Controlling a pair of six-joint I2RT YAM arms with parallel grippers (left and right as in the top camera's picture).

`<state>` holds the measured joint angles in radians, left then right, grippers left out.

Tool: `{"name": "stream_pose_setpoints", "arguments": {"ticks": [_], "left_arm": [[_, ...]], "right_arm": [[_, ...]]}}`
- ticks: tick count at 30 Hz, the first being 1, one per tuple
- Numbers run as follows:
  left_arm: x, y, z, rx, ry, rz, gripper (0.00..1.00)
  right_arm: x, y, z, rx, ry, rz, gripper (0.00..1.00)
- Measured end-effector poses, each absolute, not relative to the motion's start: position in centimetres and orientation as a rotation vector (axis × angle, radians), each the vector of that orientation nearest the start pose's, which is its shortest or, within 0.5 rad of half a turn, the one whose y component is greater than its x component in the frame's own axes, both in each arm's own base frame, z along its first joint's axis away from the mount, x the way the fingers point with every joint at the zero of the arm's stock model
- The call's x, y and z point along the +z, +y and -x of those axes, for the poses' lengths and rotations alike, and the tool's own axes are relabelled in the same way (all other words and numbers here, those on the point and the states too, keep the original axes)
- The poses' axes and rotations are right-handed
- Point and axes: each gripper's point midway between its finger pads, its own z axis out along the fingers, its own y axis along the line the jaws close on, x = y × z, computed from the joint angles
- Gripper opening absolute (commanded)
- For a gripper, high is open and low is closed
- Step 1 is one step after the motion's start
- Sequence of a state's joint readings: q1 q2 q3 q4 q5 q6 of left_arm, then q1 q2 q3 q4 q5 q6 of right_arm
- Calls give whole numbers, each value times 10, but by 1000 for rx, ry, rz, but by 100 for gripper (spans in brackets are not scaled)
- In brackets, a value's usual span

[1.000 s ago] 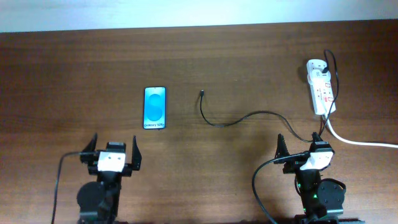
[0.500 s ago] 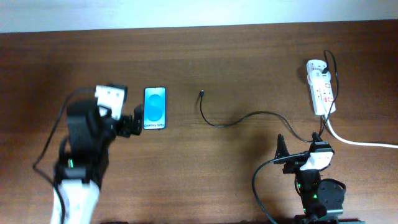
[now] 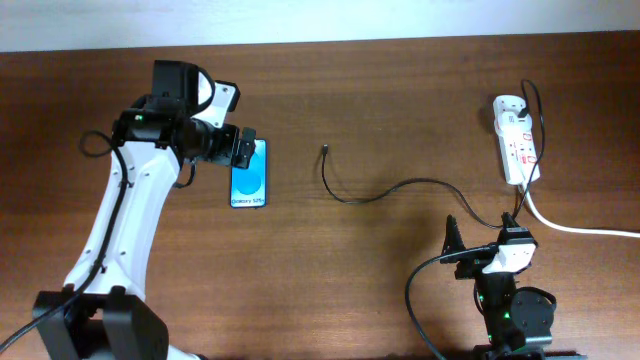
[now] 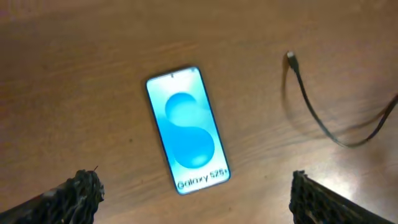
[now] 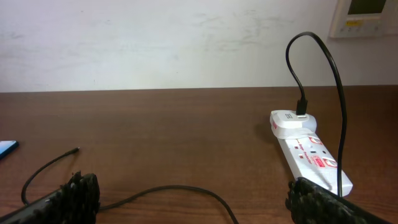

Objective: Plug charger to phone and switch on socket
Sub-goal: 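Move the left gripper over the blue-screen phone and lower onto it, then grasp the phone's bottom edge with the left gripper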

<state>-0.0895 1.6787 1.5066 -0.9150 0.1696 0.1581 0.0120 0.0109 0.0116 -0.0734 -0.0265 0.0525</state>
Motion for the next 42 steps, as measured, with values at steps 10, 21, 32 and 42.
{"name": "stream_pose_setpoints", "arguments": {"ticks": [10,21,32,42], "left_arm": [[177,-56,-410,-213,2667,-7,95],[174,-61,-402,-209,2700,6,93],[130,-75,-407,-213,2806,32,90],[40,-82,-416,-190,2976,128,90]], "right_arm": [[159,8,-246,71,1644,-13,98],[159,8,-246,71,1644,-13,99],[159,8,-246,71,1644,-13,99],[159,8,-246,71,1644,-13,99]]}}
